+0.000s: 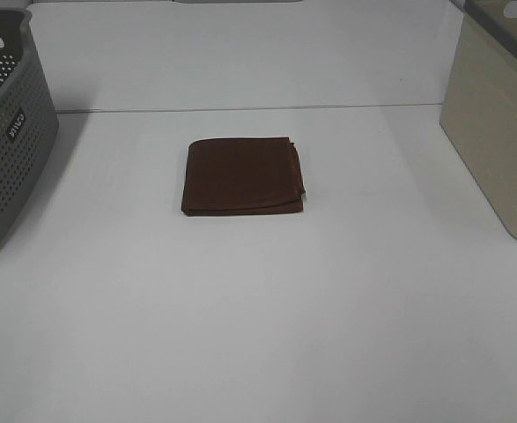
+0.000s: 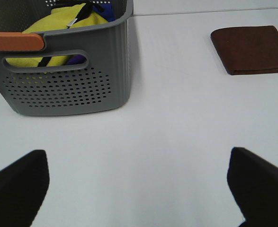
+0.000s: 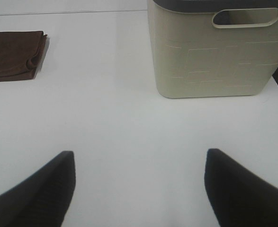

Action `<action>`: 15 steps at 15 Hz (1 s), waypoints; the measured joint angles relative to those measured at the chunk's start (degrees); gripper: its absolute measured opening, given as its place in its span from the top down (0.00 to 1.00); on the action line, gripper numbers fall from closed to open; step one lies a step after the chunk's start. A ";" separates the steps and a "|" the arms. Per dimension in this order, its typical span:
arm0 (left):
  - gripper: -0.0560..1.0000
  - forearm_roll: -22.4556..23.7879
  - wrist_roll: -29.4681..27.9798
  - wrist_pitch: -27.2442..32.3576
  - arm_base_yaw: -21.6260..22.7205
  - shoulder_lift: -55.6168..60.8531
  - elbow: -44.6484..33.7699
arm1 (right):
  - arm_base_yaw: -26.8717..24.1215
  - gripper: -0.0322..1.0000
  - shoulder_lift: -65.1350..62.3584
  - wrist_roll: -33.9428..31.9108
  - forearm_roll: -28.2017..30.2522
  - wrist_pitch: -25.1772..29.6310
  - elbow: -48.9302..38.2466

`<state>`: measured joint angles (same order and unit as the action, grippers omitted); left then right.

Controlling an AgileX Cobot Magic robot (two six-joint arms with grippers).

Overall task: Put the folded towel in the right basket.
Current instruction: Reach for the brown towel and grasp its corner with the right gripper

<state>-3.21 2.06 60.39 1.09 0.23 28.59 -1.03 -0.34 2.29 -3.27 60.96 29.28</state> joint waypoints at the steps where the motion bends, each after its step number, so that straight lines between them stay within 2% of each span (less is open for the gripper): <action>1: 0.03 0.00 0.00 0.00 0.00 0.00 0.00 | 0.00 0.27 0.00 0.00 0.00 0.00 0.00; 15: 0.03 0.00 0.00 0.00 0.00 0.00 0.00 | 0.00 0.27 0.00 0.00 0.00 0.00 0.00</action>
<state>-3.21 2.06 60.39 1.09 0.23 28.59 -1.03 -0.34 2.29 -3.27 60.96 29.28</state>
